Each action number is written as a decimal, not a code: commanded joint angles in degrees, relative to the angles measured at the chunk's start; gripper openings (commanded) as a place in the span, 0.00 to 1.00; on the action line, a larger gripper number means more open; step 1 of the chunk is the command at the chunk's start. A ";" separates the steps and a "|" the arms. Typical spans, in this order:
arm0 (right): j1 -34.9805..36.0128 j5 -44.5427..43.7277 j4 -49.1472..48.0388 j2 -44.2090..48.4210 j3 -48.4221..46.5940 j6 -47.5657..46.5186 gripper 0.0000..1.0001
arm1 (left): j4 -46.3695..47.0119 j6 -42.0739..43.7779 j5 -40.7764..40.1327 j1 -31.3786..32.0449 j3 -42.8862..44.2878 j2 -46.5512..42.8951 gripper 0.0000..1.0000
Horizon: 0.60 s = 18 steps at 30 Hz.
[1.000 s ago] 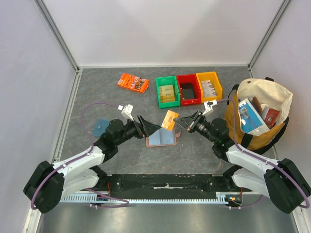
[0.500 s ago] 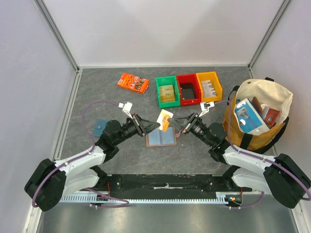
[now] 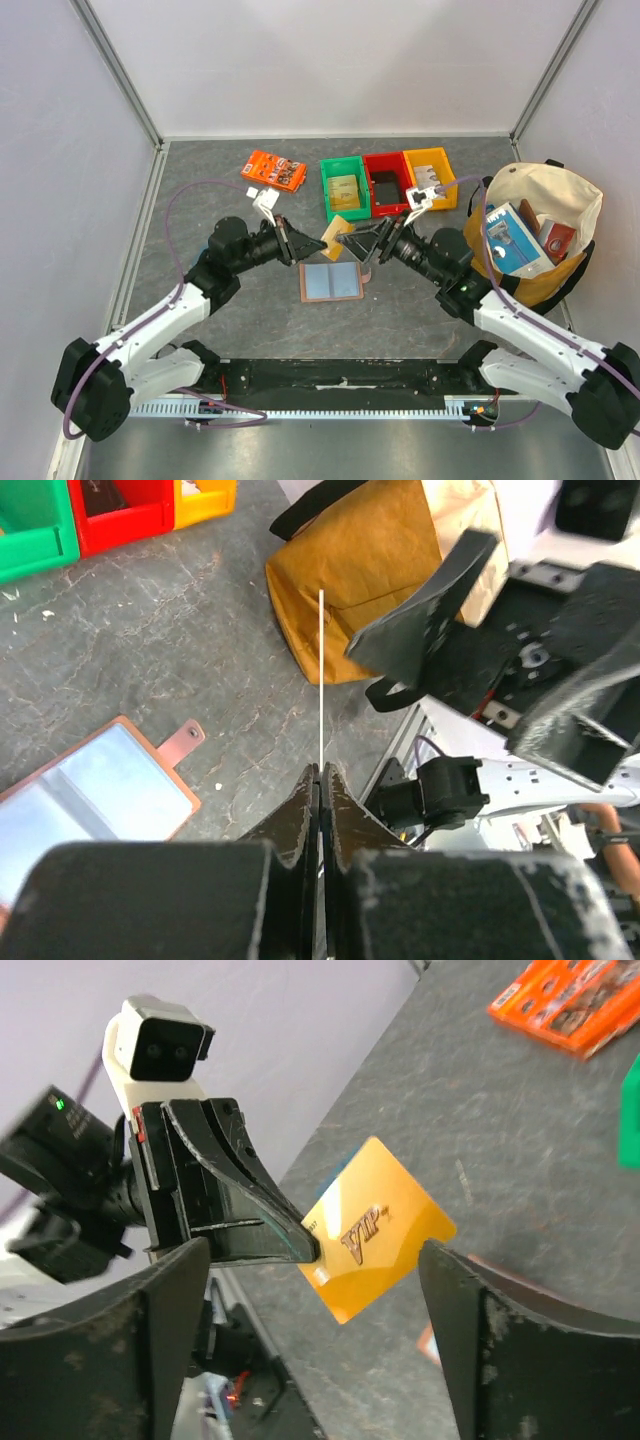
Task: Take the credit cards out of the card holder
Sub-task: Place the credit card in the storage box.
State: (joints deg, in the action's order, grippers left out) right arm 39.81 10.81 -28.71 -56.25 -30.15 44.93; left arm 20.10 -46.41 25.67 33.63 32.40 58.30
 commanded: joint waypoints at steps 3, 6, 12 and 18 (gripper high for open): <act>-1.22 5.69 24.03 1.67 -13.34 -21.88 0.98 | -19.64 17.65 9.82 -2.16 13.37 2.86 0.02; -5.17 15.43 28.61 -0.78 -18.17 -25.84 0.97 | -29.91 25.82 15.10 -2.43 20.75 6.54 0.02; -13.35 31.01 37.66 -5.97 -25.73 -37.51 0.90 | -41.10 39.02 23.44 -4.53 31.22 14.90 0.02; -16.43 37.27 39.78 -9.93 -27.33 -42.81 0.83 | -43.04 44.03 32.59 -6.47 35.27 22.11 0.02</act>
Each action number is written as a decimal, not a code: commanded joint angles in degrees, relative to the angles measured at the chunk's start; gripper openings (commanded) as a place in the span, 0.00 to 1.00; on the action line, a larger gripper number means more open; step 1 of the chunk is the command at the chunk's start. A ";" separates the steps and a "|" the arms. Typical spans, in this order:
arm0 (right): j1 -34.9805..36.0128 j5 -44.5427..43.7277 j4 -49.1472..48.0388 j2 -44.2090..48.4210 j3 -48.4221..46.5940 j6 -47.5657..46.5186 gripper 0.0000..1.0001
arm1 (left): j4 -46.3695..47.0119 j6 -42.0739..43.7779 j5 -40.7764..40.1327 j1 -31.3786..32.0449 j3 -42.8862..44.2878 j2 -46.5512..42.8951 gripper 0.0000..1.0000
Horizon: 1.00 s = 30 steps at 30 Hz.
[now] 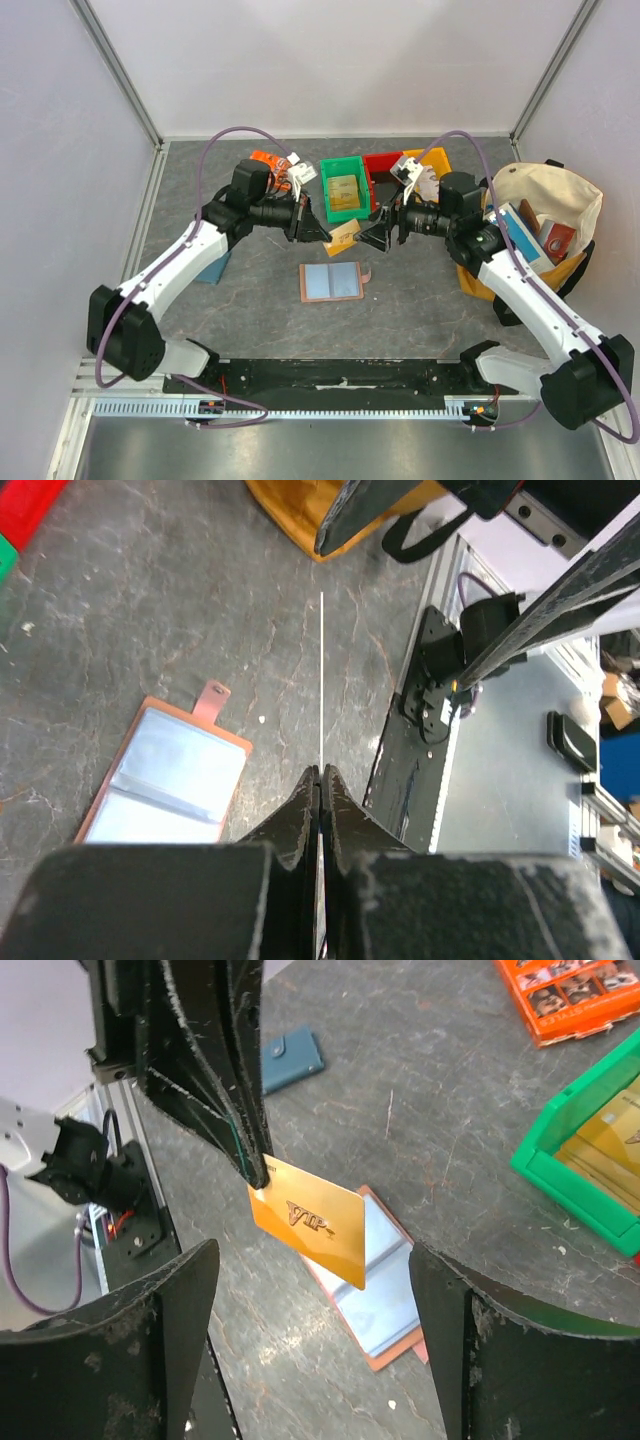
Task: Take the credit cards out of the card holder
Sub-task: Place the credit card in the storage box.
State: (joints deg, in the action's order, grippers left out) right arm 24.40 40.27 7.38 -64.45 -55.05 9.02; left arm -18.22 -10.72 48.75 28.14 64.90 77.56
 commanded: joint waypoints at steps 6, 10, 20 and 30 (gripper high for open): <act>-1.11 11.41 3.87 -5.95 -1.82 -7.78 0.73 | -1.83 8.62 10.05 -1.33 0.40 1.72 0.02; -1.11 12.29 3.26 -7.01 -0.68 -8.49 0.70 | 1.33 6.42 11.62 -2.04 -1.35 0.31 0.02; -1.11 16.24 -1.49 -8.42 1.34 -5.77 0.39 | 5.30 3.87 14.09 -2.39 -3.64 -1.09 0.02; -1.73 9.23 -1.32 -11.75 -1.99 -1.90 0.00 | 3.89 2.90 -3.11 -4.85 -4.34 -3.64 0.37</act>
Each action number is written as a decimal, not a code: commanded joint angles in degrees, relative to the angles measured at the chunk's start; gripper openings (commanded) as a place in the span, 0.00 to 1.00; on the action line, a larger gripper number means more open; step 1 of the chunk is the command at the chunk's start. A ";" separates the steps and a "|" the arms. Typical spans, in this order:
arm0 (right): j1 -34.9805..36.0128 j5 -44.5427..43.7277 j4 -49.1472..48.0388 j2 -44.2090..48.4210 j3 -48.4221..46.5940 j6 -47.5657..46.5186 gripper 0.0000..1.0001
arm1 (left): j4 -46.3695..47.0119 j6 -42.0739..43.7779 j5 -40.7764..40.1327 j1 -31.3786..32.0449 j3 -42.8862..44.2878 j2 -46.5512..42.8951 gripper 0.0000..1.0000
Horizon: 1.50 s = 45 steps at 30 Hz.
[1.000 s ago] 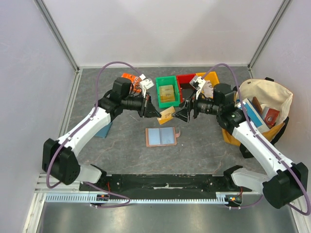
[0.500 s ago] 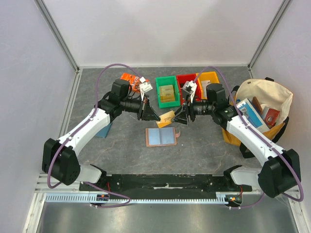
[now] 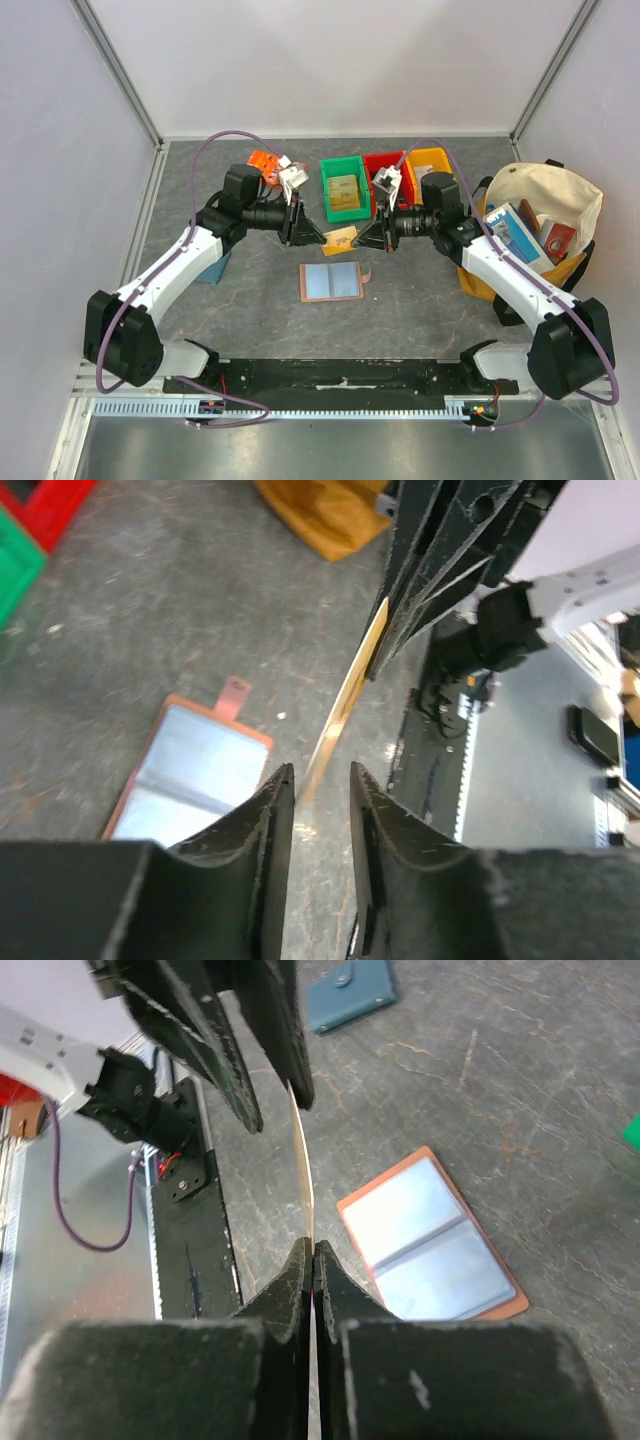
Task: Take the credit cards out of the card holder
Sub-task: Place the credit card in the storage box.
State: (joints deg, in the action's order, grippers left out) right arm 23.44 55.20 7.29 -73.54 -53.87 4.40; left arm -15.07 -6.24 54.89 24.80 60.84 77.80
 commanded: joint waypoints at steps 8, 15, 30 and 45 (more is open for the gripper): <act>-1.38 -16.15 4.38 -10.56 -11.51 3.94 0.00 | -1.19 -2.64 -35.17 -3.53 -1.86 -9.23 0.78; -1.64 -35.41 15.55 -23.56 -28.64 5.44 0.00 | -0.31 -3.78 -46.53 -3.61 -3.71 -14.60 0.89; -0.86 -36.48 20.22 -46.07 -48.69 8.08 0.00 | 0.22 -8.35 -41.54 -10.82 -3.80 -16.63 0.90; -0.41 -42.44 23.91 -49.25 -51.95 8.26 0.34 | 1.71 -11.16 -36.35 -13.11 -4.41 -17.07 0.87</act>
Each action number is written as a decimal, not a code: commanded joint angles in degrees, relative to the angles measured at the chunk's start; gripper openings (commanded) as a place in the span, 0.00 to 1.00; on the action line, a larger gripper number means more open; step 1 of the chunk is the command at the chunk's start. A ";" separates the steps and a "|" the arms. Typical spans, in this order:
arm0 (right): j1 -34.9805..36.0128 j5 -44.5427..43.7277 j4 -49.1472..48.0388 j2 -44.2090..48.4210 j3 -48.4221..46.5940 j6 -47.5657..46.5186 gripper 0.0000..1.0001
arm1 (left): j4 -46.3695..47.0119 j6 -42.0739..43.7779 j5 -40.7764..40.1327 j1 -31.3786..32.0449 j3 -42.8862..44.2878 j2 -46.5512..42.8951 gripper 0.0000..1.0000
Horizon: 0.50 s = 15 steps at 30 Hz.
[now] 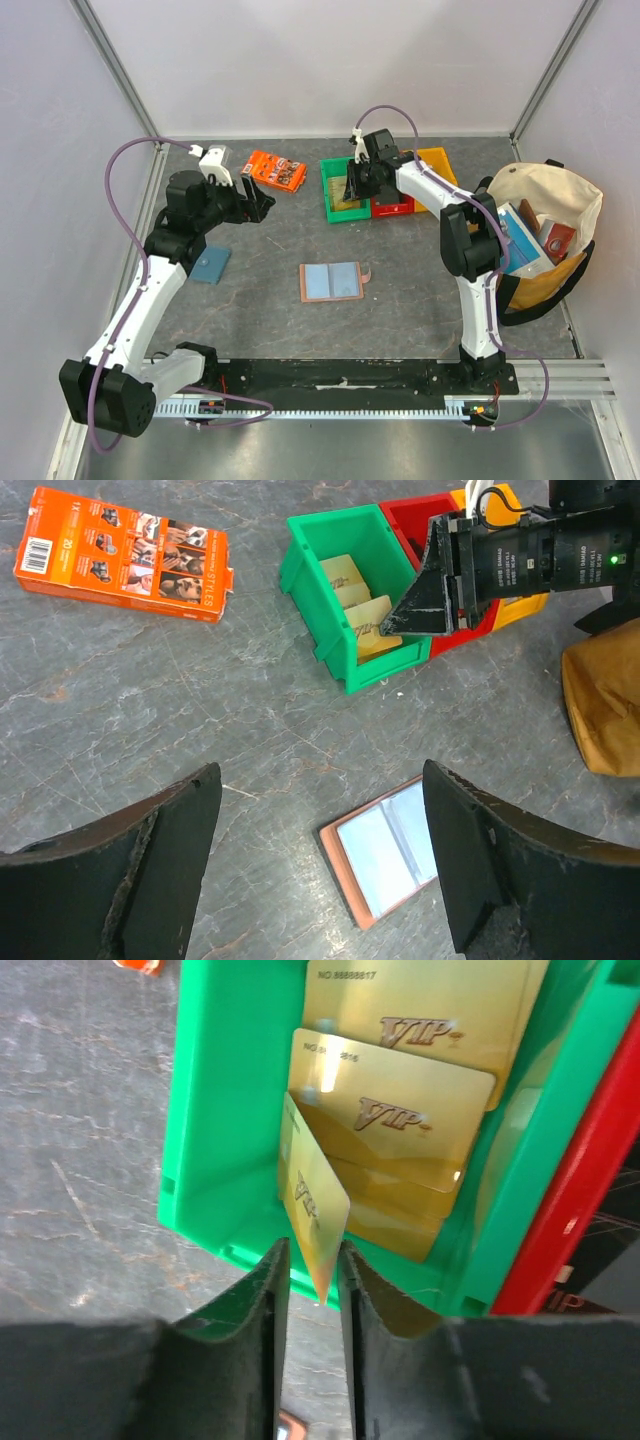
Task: Take the credit cards out of the card holder
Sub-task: Place the credit card in the storage box.
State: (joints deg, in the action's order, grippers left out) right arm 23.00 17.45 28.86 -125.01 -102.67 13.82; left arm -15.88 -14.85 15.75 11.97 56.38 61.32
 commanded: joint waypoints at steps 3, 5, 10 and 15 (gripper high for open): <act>0.02 -8.13 3.13 5.73 -1.75 -2.13 0.47 | 2.78 -3.25 3.76 -0.37 -0.13 -0.67 0.86; 0.20 -9.80 3.22 9.07 -0.08 -2.31 0.54 | 3.13 -3.78 4.03 -0.28 -0.30 -0.59 0.86; 3.09 -11.74 1.73 18.03 8.61 -3.02 0.64 | 3.48 -6.85 7.53 -0.37 -0.04 0.73 0.84; 7.75 -10.69 -3.80 27.61 22.14 -1.00 0.68 | 3.66 -9.75 7.82 2.26 -0.57 1.26 0.82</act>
State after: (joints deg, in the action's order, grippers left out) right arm 27.24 6.76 28.99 -103.88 -88.29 12.01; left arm -14.50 -20.45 21.61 12.27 56.14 62.30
